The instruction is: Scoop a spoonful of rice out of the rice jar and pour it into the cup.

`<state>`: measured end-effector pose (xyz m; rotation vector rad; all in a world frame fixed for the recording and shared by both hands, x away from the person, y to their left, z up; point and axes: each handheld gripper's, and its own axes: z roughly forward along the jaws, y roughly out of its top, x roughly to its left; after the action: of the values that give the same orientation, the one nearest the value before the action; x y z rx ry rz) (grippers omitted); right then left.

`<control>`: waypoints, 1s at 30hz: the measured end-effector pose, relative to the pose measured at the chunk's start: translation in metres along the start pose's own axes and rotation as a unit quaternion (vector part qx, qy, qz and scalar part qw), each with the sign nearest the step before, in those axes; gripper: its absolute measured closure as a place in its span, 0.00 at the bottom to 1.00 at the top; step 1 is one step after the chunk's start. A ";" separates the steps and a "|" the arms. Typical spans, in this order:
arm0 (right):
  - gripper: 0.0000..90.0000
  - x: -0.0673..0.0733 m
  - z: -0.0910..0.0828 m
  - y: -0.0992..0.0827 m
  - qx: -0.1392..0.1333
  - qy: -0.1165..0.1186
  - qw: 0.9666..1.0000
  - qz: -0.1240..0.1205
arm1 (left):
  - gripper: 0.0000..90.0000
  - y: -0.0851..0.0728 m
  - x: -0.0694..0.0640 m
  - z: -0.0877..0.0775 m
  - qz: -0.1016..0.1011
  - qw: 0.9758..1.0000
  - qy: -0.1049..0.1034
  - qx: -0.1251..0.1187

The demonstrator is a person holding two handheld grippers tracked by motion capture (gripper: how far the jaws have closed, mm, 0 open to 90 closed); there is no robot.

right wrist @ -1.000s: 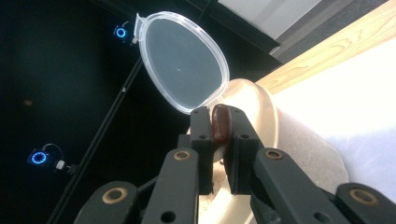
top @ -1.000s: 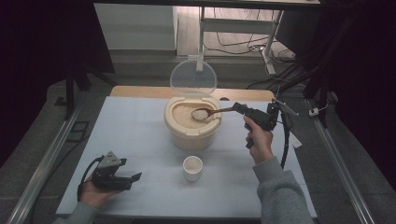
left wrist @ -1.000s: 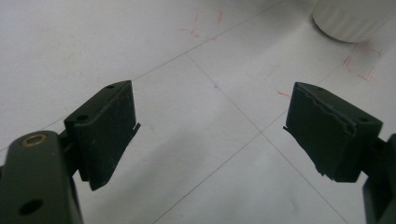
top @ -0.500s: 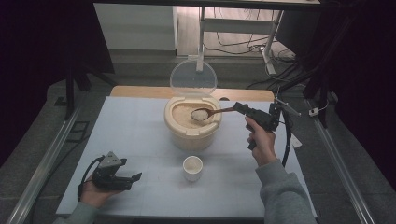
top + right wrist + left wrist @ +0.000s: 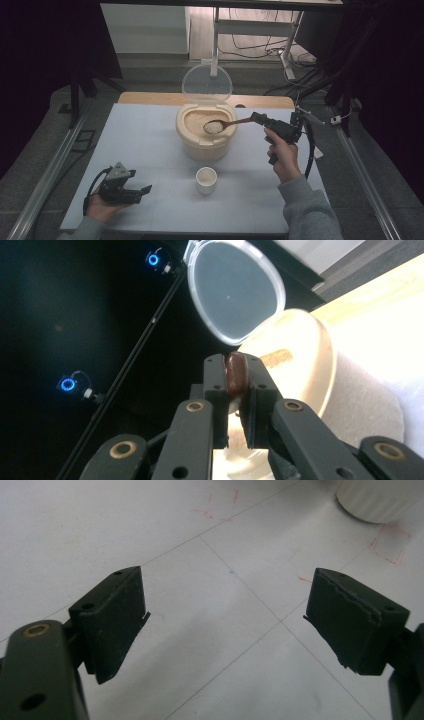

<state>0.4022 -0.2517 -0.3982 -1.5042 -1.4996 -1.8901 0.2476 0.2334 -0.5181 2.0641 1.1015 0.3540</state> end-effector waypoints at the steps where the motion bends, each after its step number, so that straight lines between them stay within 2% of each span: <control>1: 0.92 0.001 -0.001 -0.001 0.001 0.001 1.000 0.000 | 0.18 0.000 0.000 0.000 0.000 1.000 0.000 0.000; 7: 0.92 0.002 -0.008 -0.005 0.021 0.005 1.000 0.001 | 0.18 0.000 0.001 0.000 -0.001 1.000 0.001 0.000; 20: 0.92 -0.013 -0.017 -0.023 0.063 0.010 0.998 0.017 | 0.18 0.000 0.000 0.001 0.001 1.000 0.002 0.003; 30: 0.92 -0.020 -0.018 -0.039 0.095 -0.002 0.995 0.017 | 0.17 0.000 0.001 0.001 0.001 1.000 0.004 0.003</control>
<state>0.3721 -0.2576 -0.4345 -1.4401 -1.5944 -1.6732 0.2487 0.2332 -0.5188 2.0706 1.1069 0.3602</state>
